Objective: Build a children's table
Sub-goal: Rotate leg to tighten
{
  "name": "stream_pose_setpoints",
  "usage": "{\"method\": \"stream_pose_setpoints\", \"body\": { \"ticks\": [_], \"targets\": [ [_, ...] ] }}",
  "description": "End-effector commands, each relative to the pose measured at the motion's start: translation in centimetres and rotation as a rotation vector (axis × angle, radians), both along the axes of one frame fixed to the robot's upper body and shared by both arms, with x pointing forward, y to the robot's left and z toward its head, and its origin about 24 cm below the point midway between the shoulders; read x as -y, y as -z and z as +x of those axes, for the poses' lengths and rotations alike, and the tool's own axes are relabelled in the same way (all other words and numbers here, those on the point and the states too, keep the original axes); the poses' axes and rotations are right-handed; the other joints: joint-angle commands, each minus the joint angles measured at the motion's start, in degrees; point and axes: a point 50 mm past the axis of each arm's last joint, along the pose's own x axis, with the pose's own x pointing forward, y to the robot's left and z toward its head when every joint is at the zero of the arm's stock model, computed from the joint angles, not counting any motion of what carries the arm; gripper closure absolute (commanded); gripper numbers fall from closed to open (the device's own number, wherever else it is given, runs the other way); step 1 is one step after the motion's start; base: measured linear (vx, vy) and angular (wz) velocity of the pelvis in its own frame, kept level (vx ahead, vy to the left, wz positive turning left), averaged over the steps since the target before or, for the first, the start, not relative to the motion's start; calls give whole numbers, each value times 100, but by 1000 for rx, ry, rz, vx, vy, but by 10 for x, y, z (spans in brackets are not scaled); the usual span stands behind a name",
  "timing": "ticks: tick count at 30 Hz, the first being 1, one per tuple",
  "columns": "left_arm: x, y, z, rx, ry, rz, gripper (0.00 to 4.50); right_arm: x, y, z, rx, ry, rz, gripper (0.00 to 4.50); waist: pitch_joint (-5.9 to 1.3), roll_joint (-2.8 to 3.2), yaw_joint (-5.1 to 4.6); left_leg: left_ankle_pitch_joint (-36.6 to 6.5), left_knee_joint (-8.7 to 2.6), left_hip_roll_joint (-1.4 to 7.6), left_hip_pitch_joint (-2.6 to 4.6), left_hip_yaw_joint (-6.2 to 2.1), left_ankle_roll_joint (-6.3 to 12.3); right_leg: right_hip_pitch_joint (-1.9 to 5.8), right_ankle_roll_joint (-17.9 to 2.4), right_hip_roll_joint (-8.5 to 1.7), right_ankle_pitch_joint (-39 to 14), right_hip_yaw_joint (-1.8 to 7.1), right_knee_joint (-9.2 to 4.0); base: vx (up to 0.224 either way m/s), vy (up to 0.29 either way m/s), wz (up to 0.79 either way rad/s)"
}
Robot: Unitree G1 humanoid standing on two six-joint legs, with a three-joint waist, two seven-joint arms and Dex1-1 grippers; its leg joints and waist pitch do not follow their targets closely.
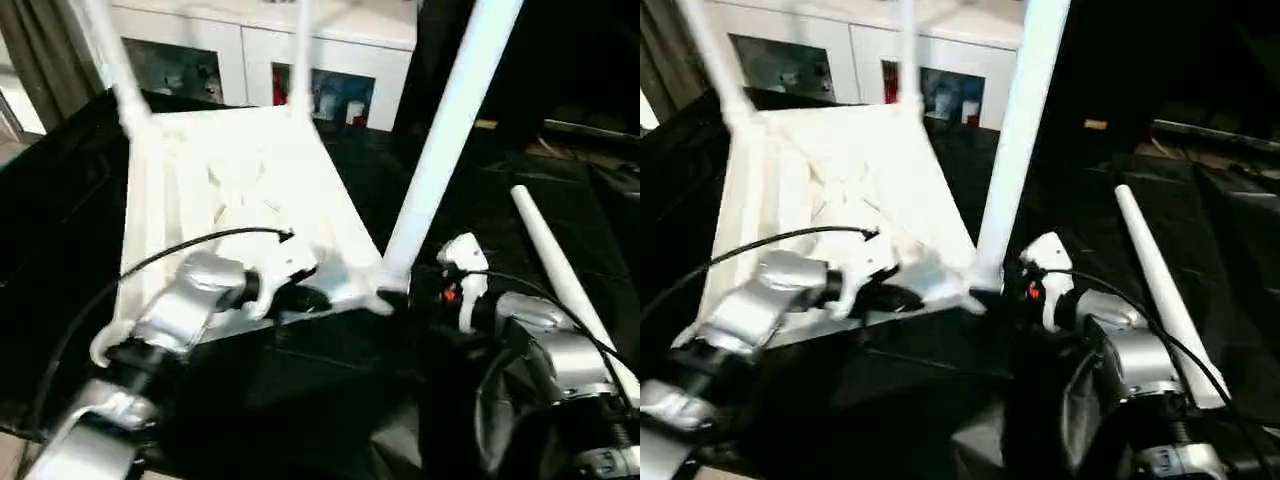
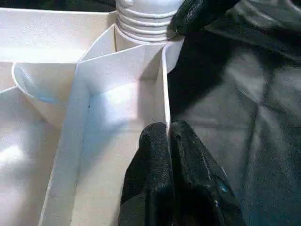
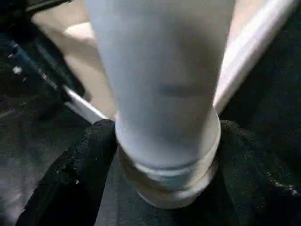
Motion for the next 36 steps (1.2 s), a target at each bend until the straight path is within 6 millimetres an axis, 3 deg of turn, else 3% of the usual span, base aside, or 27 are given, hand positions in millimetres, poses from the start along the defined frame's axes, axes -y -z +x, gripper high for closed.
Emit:
{"method": "stream_pose_setpoints", "body": {
  "ticks": [1, 7, 14, 16, 19, 20, 21, 22, 23, 26, 27, 28, 29, 30, 32, 36],
  "targets": [
    [9, 9, -11, -49, 87, 11, 450, -1, -4, 2, -1, -40, -5, 105, -340, 37, -8, -640, -368, 293, 39, -53, 471, 291, -1529, -500, -435, 319, -308, 0, 0, 0],
    [6, 9, -12, -48, 83, 14, 450, -5, -3, -1, -19, -75, 12, 149, -324, 5, 46, -741, -378, 290, 43, -52, 315, 290, -1337, -510, -904, 331, -344, 0, 0, 0],
    [5, 11, -11, -41, 69, 22, 450, -5, 1, -6, -37, -82, 16, 174, -342, 12, 60, -560, -364, 285, 41, -50, 359, 296, -1358, -502, -651, 327, -310, 0, 0, 0],
    [8, 13, -5, -17, 4, 22, 450, -5, 8, -6, -44, -7, 1, 175, -331, 8, 63, -588, -365, 283, 42, -46, 354, 291, -1341, -503, -709, 328, -324, 0, 0, 0],
    [17, 16, 6, 19, -129, 26, 450, -8, 20, 0, -54, 179, -5, 175, -274, 15, 52, -1101, -395, 283, 107, -38, 169, 213, -1184, -507, -1609, 325, -449, 0, 0, 0],
    [24, 17, 11, 32, -198, 23, 450, -10, 27, 4, -76, 323, -1, 176, -274, 11, 49, -1263, -398, 278, 126, -56, 42, 216, -1086, -523, -1979, 328, -481, 0, 0, 0],
    [29, 18, 12, 34, -222, 19, 450, -12, 31, 6, -86, 399, 1, 176, -273, 1, 32, -1290, -399, 261, 115, -58, 8, 213, -1026, -513, -2109, 324, -493, 0, 0, 0],
    [32, 19, 13, 34, -236, 17, 450, -14, 33, 7, -94, 451, 3, 176, -255, 48, 23, -1475, -425, 266, 122, -93, -91, 192, -900, -521, -2433, 309, -522, -58, 5, -1],
    [40, 19, 13, 34, -246, 10, 450, -19, 36, 8, -116, 515, 15, 176, -256, 21, -15, -1646, -439, 255, 111, -119, -128, 202, -739, -530, -2760, 287, -561, -56, 9, -3],
    [58, 18, 12, 35, -249, -5, 450, -34, 39, 10, -148, 578, 41, 176, -252, 19, -69, -1859, -436, 241, 121, -135, -110, 159, -557, -524, -3050, 280, -624, -19, 3, -1],
    [65, 17, 10, 30, -239, -14, 450, -42, 39, 10, -143, 581, 36, 176, -255, 70, -69, -1851, -437, 238, 119, -137, -94, 151, -521, -529, -3046, 288, -630, 0, 0, 0],
    [73, 17, 8, 28, -222, -23, 450, -50, 38, 11, -132, 583, 29, 176, -259, 42, -88, -1826, -441, 239, 97, -135, -89, 152, -496, -521, -2997, 287, -638, 0, 0, 0],
    [81, 16, 5, 27, -201, -32, 450, -59, 38, 11, -119, 579, 29, 176, -261, 51, -87, -1812, -447, 239, 94, -137, -89, 153, -493, -518, -2962, 287, -635, 0, 0, 0],
    [87, 15, 3, 28, -184, -38, 450, -67, 36, 11, -111, 558, 37, 120, -260, 45, -96, -1801, -448, 240, 89, -134, -92, 143, -497, -512, -2887, 293, -630, 0, 0, 0],
    [91, 15, 1, 32, -170, -40, 450, -76, 34, 10, -95, 518, 40, 106, -266, 43, -97, -1803, -454, 236, 71, -141, -64, 163, -494, -516, -2854, 294, -620, 0, 0, 0],
    [84, 15, 4, 41, -175, -33, 450, -72, 33, 11, -73, 518, 35, 71, -274, 52, -89, -1699, -464, 251, 54, -134, -28, 173, -589, -512, -2523, 310, -589, 0, 0, 0]
  ]
}}
